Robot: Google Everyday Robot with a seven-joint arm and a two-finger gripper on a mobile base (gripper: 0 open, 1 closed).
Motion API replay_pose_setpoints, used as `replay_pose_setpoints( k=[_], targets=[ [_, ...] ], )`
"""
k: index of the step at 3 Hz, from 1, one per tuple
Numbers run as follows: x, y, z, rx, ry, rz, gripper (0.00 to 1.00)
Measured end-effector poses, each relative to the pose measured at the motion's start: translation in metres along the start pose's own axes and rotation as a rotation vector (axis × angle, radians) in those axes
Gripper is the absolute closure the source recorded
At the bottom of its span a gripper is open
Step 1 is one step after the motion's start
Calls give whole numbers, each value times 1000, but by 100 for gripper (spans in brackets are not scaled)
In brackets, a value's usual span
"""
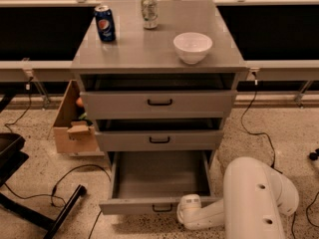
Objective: Close bottom drawer
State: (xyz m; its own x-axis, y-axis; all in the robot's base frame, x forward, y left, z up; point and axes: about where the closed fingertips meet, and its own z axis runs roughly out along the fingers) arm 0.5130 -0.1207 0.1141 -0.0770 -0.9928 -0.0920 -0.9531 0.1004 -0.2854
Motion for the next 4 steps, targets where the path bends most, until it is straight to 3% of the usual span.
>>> replay_pose_setpoints(
  k=[1, 2, 4],
  targets=[
    [-1, -3, 1, 2, -4, 0, 100],
    [-20, -44, 13, 25, -63, 3, 100],
    [-19, -58, 23, 36, -78, 2, 100]
  ],
)
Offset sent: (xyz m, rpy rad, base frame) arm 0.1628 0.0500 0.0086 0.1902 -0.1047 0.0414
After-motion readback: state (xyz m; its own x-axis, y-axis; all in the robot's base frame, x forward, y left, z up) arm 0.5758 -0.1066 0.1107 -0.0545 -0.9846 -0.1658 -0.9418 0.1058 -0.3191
